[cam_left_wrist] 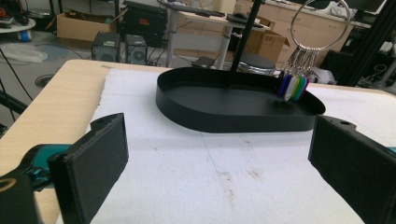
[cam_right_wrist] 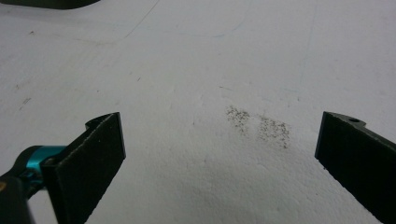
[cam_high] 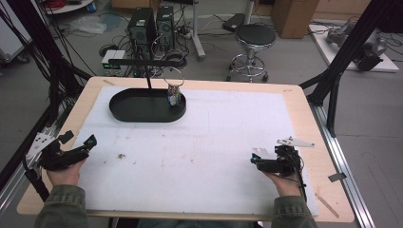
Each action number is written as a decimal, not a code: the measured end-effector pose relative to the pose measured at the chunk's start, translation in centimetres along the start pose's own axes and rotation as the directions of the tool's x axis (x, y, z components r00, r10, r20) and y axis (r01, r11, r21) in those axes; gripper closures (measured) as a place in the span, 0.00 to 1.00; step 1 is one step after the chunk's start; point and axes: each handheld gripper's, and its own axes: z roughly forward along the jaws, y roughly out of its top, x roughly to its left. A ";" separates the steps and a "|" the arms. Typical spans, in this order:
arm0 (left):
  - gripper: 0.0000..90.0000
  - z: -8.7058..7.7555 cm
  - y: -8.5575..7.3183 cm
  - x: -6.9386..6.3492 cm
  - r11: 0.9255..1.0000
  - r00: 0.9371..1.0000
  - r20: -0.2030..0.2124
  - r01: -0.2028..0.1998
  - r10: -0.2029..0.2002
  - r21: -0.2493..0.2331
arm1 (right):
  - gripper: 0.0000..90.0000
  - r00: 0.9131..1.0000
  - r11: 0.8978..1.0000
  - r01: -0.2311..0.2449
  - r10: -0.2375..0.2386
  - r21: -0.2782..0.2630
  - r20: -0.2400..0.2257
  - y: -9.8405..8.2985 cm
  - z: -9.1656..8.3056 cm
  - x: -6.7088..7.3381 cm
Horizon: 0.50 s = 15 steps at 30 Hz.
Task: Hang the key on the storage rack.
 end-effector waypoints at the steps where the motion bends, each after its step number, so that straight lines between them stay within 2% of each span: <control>1: 0.06 0.0 0.0 0.0 1.000 1.000 0.003 0.004 -0.004 0.002 | 0.01 1.000 1.000 0.003 -0.003 -0.008 0.006 -0.1 -0.1 0.0; 6: 0.06 0.1 -0.1 0.1 1.000 1.000 0.008 0.010 -0.010 0.008 | 0.01 0.999 0.999 -0.006 0.008 -0.053 0.035 -0.8 -0.6 0.2; 9: 0.06 0.1 -0.1 0.2 1.000 1.000 0.009 0.011 -0.011 0.007 | 0.01 0.997 0.995 -0.009 0.017 -0.096 0.079 -1.3 -0.9 0.4; 15: 0.06 0.1 -0.1 0.2 1.000 1.000 0.010 0.013 -0.013 0.007 | 0.01 0.985 0.978 0.003 0.033 -0.211 0.168 -1.8 -1.5 0.6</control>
